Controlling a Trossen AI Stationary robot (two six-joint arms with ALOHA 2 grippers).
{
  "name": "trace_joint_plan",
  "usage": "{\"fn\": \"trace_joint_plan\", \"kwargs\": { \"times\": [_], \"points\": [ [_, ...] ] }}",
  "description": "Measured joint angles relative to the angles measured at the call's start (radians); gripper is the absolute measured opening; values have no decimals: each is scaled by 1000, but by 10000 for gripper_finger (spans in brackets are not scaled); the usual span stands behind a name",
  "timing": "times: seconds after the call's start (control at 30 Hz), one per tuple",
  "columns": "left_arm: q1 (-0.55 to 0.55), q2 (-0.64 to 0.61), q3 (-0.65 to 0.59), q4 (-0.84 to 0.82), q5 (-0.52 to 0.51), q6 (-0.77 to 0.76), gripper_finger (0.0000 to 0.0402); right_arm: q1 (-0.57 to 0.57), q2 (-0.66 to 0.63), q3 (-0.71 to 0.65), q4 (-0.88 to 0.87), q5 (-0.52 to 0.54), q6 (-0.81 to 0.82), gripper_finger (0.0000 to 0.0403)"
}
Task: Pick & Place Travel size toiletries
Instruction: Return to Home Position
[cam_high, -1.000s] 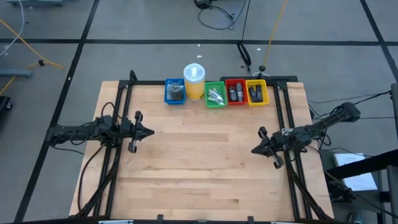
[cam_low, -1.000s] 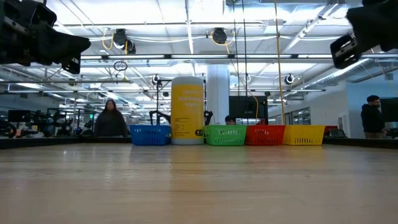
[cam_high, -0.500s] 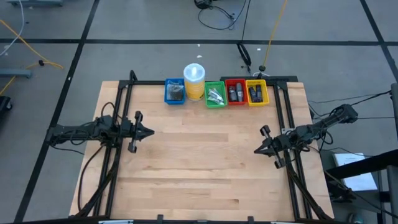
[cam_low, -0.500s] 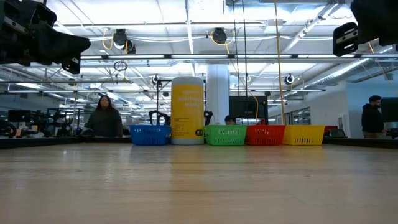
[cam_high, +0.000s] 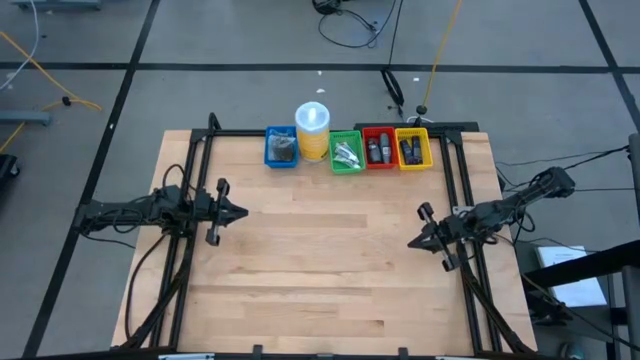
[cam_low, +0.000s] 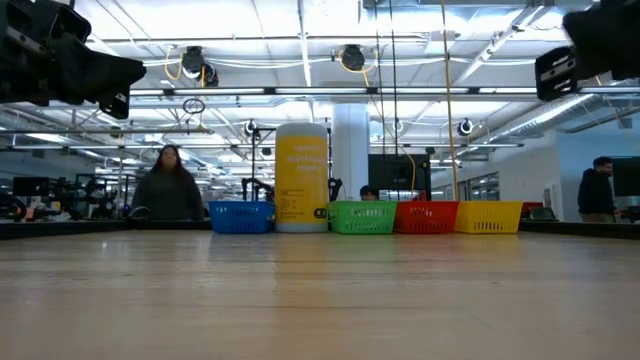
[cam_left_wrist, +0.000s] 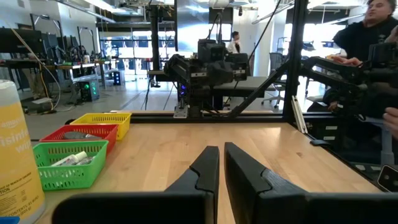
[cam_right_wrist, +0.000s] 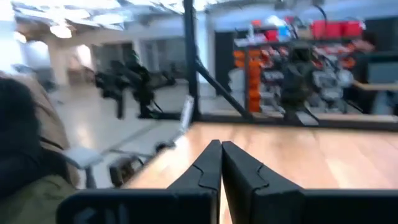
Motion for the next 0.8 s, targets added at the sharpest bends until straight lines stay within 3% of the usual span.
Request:
{"fn": "trace_joint_plan", "kwargs": {
  "times": [0.2, 0.43, 0.8],
  "points": [
    [0, 0, 0, 0, 0, 0, 19, -38, -37, -1, -32, 117, -14, 8],
    [0, 0, 0, 0, 0, 0, 2, -108, -229, -1, -174, 112, -31, 8],
    [0, 0, 1, 6, -1, 0, 28, -212, -227, -1, -264, 110, -27, 9]
  ]
}}
